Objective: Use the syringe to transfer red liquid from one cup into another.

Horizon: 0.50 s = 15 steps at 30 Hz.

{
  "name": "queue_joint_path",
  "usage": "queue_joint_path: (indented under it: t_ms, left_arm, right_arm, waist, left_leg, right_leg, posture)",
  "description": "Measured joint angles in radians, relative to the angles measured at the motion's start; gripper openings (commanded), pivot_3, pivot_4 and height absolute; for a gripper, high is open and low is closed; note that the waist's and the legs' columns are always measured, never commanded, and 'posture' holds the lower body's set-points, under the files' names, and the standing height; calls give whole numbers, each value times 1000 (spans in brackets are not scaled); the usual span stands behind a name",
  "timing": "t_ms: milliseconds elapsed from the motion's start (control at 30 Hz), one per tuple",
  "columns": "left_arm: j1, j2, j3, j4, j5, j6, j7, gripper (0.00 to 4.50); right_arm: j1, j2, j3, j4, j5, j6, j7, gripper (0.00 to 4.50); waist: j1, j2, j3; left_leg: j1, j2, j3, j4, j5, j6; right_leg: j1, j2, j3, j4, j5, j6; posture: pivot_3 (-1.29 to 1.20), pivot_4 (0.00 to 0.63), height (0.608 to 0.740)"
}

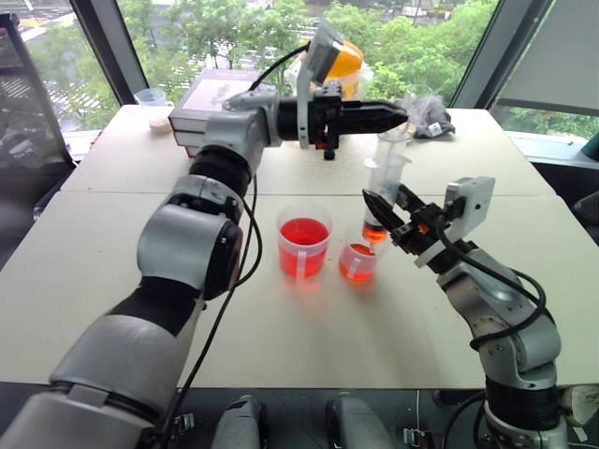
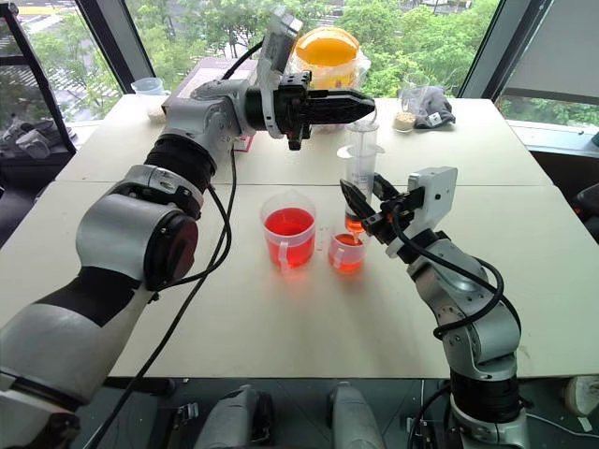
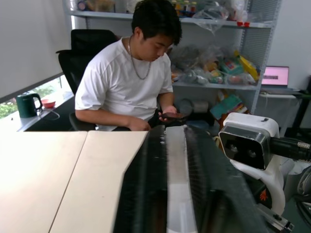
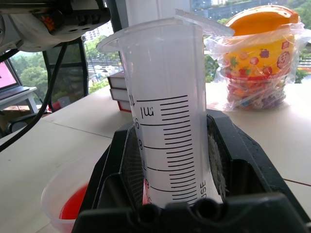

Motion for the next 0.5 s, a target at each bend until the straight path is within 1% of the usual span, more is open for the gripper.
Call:
queue_joint_path:
  t_ms: [500]
  left_arm:
    - [20,-11,11,-14,35,-37,-12,14]
  right_arm:
    - [-40,-33,-3,7,-4,41,0,1441]
  waist:
    - [1,0,0]
  left_leg:
    - [0,0,0,0,0,0]
  right_leg:
    - [0,0,0,0,0,0]
  posture:
    - [0,150,740]
